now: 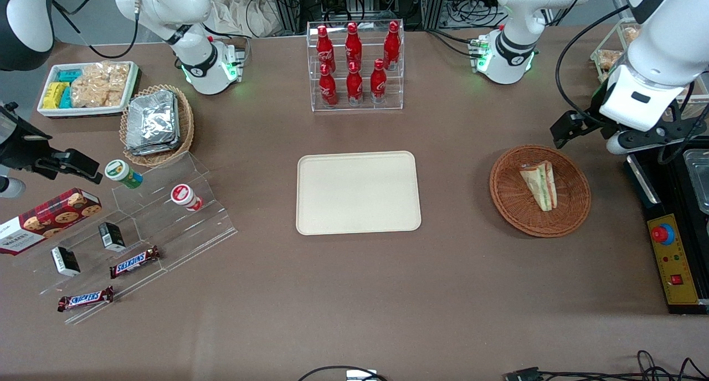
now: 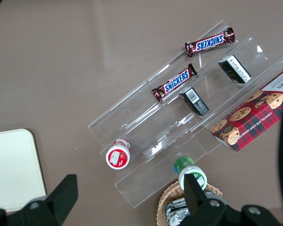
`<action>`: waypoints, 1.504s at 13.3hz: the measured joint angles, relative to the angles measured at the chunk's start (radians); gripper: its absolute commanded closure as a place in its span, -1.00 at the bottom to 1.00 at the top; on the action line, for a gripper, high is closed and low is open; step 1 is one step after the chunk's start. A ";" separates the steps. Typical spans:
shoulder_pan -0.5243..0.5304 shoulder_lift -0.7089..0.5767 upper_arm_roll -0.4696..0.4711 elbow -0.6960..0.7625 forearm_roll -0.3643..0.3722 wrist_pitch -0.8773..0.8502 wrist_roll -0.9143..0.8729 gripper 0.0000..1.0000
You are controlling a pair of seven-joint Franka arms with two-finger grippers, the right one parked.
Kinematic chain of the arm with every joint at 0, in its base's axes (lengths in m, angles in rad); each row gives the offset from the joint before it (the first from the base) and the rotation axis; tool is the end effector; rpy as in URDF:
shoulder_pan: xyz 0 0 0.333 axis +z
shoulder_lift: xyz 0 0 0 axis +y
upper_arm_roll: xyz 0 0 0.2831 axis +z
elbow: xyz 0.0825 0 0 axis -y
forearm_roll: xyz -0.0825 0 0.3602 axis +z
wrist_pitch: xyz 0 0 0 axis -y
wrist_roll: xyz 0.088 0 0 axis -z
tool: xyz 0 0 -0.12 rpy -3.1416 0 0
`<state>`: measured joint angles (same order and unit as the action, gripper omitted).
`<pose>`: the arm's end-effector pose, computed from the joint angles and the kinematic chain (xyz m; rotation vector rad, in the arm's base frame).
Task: Place sandwich from basket to tray
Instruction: 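Move the left gripper over the wicker basket above the wrapped sandwich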
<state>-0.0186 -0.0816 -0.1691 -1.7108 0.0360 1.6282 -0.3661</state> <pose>0.5029 -0.0942 0.5626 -3.0811 -0.2732 -0.0177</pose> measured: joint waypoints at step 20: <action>0.007 -0.008 0.178 -0.043 0.008 -0.031 0.135 -1.00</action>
<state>-0.0118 -0.0892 0.0089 -1.7536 0.0437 1.5967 -0.2315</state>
